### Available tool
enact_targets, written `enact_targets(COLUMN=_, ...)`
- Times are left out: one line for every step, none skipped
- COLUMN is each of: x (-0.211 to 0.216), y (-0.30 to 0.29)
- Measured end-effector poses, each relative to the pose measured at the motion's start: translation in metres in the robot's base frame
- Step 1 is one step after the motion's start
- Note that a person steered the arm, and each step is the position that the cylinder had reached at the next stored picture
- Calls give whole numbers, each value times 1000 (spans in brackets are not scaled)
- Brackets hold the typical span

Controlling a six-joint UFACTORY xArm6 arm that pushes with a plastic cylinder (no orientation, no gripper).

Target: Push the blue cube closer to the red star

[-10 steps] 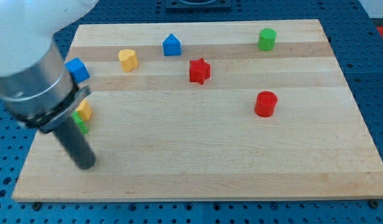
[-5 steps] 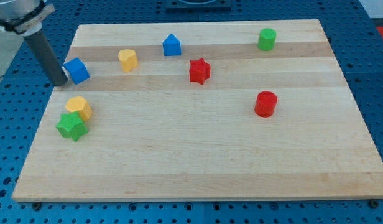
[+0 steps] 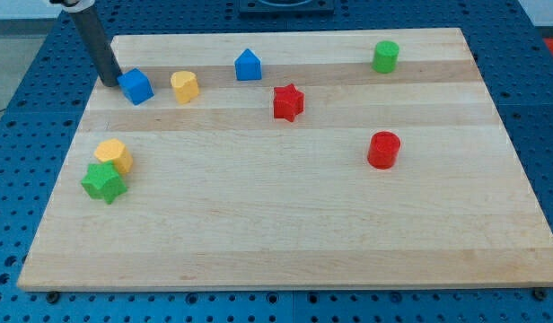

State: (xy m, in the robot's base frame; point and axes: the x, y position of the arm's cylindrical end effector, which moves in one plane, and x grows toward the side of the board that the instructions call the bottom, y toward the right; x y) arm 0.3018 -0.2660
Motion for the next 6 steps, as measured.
enact_targets(x=33, y=24)
enact_targets(x=84, y=65)
enact_targets(x=93, y=78)
enact_targets(x=73, y=62)
enact_targets(x=53, y=28)
enact_targets(x=44, y=48)
